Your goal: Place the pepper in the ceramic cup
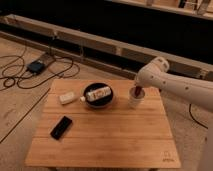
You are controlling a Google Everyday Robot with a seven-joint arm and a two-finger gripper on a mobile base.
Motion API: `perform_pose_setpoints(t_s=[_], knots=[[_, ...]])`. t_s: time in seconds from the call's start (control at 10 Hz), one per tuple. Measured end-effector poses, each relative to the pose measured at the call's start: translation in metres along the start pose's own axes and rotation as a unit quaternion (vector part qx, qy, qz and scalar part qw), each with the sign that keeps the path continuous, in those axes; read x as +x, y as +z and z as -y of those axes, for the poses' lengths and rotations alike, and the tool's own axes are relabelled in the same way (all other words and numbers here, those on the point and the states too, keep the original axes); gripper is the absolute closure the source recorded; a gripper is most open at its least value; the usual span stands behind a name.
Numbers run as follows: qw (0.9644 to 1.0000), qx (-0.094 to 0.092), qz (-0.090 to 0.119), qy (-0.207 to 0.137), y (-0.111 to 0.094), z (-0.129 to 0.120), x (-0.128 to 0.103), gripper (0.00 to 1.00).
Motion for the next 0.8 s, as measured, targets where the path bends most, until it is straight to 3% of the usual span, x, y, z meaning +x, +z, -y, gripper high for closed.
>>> perform_pose_setpoints(t_s=[0.8], knots=[[0.9999, 0.006, -0.011, 0.007, -0.0067, 0.0068, -0.0035, 0.38]])
